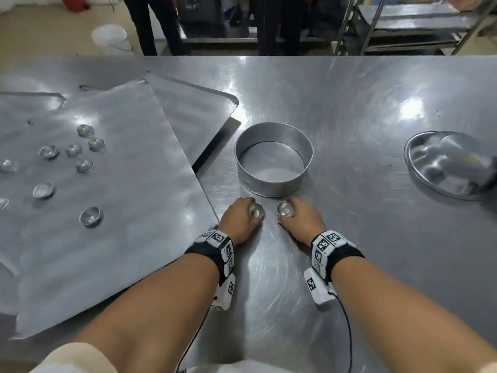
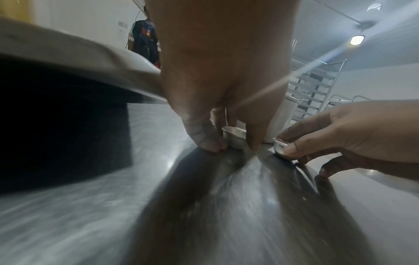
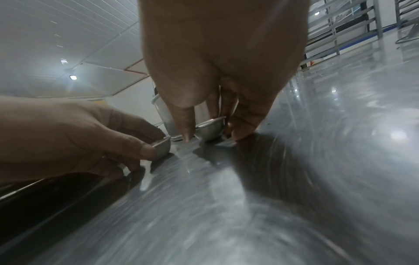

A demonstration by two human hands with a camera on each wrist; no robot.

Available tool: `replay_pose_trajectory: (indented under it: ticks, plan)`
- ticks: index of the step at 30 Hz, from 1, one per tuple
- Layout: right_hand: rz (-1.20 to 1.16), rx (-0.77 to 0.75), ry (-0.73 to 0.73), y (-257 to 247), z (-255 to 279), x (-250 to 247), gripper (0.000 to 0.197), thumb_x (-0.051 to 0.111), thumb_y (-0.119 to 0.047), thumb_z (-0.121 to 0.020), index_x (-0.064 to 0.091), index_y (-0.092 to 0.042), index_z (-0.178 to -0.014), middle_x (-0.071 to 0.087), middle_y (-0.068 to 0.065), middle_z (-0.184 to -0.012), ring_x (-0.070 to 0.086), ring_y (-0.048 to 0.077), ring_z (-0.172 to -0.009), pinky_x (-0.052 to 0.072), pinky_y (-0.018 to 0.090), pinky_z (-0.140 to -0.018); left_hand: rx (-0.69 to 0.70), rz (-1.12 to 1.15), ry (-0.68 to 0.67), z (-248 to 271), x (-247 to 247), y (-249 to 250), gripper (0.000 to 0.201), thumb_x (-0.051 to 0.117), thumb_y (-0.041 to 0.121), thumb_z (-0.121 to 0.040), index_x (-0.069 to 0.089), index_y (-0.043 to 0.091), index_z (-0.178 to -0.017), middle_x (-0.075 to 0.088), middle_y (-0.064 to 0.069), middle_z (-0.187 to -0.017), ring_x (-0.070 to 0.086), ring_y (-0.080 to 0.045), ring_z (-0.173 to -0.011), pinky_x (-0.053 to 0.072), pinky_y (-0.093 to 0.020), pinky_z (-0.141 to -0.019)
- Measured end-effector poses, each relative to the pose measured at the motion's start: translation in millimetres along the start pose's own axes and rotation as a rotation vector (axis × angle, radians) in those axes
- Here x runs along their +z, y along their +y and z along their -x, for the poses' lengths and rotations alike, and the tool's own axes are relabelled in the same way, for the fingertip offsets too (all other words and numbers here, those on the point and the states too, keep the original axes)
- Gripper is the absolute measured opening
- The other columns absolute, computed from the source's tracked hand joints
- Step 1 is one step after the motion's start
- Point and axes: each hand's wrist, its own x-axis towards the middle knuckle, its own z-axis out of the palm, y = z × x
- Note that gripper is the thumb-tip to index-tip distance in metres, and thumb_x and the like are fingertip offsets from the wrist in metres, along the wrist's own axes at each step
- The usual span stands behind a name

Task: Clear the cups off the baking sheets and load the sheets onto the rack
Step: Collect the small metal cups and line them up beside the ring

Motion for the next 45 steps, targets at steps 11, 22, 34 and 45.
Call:
replay_pose_trajectory:
  ticks: [11,22,34,45]
  plan:
    - [-0.086,-0.038,0.052,4.4,-21.4,3.8,0.043,0.077,-0.038,-0.078,0.065,-0.021,-0.116,0.066,0.003,-0.115,0.061,0.025,-0.104,0.041,0.029,-0.079,0.016,0.006,-0.005,-32.2,-3.2,3.3,0.057,0.075,0.029,-0.084,0.055,0.021,-0.137,0.058,-0.01,-0.126,0.059,-0.03,-0.113,0.047,-0.038,-0.096]
    - [-0.23,0.009,0.14,4.2,-23.0,6.5,0.039,0.079,-0.03,-0.077,0.062,-0.025,-0.112,0.069,-0.002,-0.106,0.062,0.021,-0.095,0.047,0.032,-0.079,0.005,0.106,0.028,-41.5,-3.5,6.7,0.05,0.078,0.033,-0.081,0.056,0.016,-0.123,0.068,-0.004,-0.112,0.063,-0.025,-0.1,0.051,-0.039,-0.084]
    - [-0.342,-0.004,0.224,11.0,-22.1,15.6,0.041,0.082,-0.03,-0.074,0.066,-0.025,-0.111,0.067,-0.006,-0.1,0.065,0.013,-0.088,0.051,0.028,-0.078,-0.001,0.19,0.073,-37.5,-0.9,8.2,0.044,0.081,0.039,-0.079,0.064,0.016,-0.112,0.067,-0.001,-0.102,0.061,-0.017,-0.091,0.044,-0.029,-0.075]
    - [-0.342,-0.04,0.232,7.2,-18.9,11.7,0.031,0.078,-0.025,-0.08,0.069,-0.025,-0.11,0.062,-0.011,-0.089,0.058,0.006,-0.078,0.039,0.012,-0.066,0.03,0.144,0.071,-38.8,-0.2,7.2,0.043,0.078,0.034,-0.082,0.064,0.013,-0.117,0.065,-0.004,-0.102,0.058,-0.016,-0.088,0.041,-0.027,-0.073]
